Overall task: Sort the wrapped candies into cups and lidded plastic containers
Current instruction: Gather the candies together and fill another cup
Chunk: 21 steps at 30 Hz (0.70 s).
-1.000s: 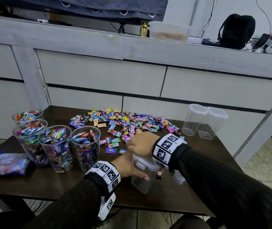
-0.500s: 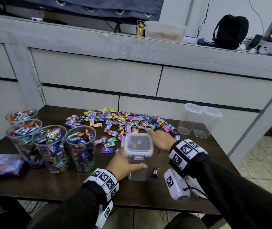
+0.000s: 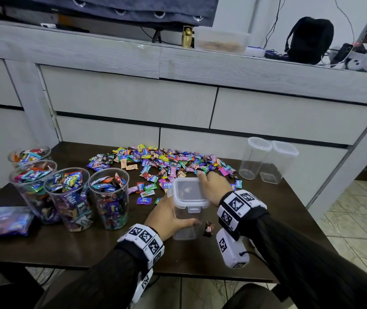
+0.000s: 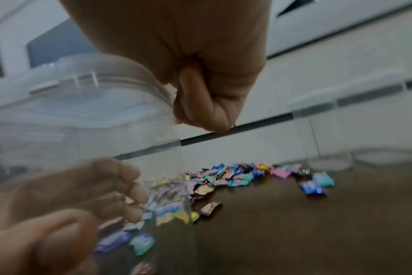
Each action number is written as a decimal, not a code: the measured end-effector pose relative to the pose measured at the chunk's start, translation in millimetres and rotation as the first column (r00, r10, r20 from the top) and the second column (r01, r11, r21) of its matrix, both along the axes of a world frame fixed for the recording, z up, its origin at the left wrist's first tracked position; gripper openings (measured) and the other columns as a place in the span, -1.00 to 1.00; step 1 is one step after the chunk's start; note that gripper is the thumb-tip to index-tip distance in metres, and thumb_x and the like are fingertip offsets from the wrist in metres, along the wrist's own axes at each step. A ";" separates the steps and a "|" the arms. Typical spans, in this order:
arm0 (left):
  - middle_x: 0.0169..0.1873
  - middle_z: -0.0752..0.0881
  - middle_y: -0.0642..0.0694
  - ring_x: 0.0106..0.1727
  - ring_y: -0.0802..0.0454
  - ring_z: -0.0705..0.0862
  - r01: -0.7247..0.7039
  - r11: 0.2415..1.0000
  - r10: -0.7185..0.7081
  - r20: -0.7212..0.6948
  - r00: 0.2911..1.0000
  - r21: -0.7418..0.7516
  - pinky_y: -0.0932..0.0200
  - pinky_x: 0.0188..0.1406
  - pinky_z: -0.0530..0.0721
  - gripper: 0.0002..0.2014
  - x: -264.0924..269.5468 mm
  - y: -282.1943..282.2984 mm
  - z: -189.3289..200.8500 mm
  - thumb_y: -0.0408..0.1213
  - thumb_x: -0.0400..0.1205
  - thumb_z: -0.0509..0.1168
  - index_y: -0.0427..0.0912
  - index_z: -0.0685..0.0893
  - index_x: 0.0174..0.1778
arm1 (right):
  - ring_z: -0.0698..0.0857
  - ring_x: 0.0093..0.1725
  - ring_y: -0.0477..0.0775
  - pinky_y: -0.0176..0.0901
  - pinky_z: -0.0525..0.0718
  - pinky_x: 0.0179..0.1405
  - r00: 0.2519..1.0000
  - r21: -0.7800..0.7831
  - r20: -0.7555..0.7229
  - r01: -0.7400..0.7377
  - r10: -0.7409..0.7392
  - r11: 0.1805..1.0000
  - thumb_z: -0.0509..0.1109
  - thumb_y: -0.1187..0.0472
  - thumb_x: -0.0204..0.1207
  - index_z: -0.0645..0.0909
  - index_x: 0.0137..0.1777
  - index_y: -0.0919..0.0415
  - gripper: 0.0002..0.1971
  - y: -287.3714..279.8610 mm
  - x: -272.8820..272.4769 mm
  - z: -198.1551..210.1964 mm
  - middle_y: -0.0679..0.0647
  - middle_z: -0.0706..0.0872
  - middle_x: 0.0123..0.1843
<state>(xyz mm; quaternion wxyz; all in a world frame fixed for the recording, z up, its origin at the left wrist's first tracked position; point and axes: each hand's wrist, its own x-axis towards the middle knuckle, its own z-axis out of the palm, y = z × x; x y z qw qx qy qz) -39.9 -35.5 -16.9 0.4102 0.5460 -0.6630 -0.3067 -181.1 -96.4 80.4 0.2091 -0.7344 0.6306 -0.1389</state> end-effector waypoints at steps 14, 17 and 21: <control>0.14 0.73 0.23 0.25 0.26 0.65 0.051 0.998 -0.052 0.000 0.999 0.039 -0.11 0.32 0.63 -0.35 4.7 2.7 1.6 0.15 0.23 0.61 0.26 0.58 0.25 | 0.42 0.27 0.32 0.14 0.44 0.23 0.910 -0.129 -0.289 -0.347 0.299 0.929 0.15 -0.33 0.53 0.29 0.46 0.20 -0.30 47.5 13.0 3.1 0.23 0.41 0.36; 0.18 0.72 0.18 0.26 0.24 0.65 0.066 0.997 -0.066 -0.011 0.998 0.032 -0.06 0.33 0.63 -0.36 5.2 4.1 2.0 0.07 0.28 0.62 0.21 0.58 0.28 | 0.45 0.25 0.31 0.18 0.50 0.21 0.930 -0.152 -0.223 -0.329 0.292 0.932 0.16 -0.19 0.58 0.32 0.37 0.20 -0.46 47.3 10.1 4.6 0.21 0.44 0.33; 0.15 0.70 0.06 0.20 0.12 0.66 0.013 0.999 -0.020 0.193 0.981 0.040 -0.03 0.30 0.61 -0.48 -3.2 0.8 7.4 -0.11 0.39 0.55 0.12 0.55 0.26 | 0.44 0.28 0.28 0.20 0.57 0.15 0.917 -0.149 -0.302 -0.315 0.260 0.937 0.16 -0.42 0.42 0.31 0.40 0.18 -0.23 54.6 16.1 -0.4 0.17 0.46 0.33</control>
